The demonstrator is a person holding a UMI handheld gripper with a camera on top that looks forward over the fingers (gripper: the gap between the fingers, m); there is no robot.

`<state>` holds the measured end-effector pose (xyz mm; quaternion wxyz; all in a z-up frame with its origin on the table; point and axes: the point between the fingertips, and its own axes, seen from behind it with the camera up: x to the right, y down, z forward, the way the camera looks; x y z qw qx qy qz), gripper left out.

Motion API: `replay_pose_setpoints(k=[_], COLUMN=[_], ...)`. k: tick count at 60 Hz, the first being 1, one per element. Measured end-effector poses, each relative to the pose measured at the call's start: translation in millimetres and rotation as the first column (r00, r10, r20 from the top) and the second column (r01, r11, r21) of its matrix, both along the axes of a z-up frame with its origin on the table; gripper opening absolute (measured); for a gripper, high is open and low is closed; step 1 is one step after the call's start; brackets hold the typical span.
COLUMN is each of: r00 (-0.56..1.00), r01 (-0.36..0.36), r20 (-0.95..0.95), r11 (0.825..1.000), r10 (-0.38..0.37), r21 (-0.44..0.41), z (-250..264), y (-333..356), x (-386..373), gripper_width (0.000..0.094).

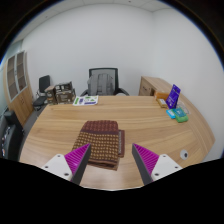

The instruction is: Fold towel

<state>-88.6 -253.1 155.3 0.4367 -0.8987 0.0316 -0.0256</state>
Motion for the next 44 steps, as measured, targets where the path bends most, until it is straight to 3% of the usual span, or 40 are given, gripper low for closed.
replay_pose_setpoints(k=[16, 29, 44], r00=[0.998, 0.995, 0.993], r01=[0.047, 0.062, 0.062], r20=[0.035, 0.069, 0.089], r11=[0.994, 0.993, 0.989], r10=[-0.051, -0.069, -0.074], r21=[0.095, 0.103, 0.135], z=[83.7, 100.5, 118.5], y=[-102.1, -169.5, -192.6], x=[-42.9, -63.2, -71.4], gripper_width=[0.086, 0.0862, 0.086])
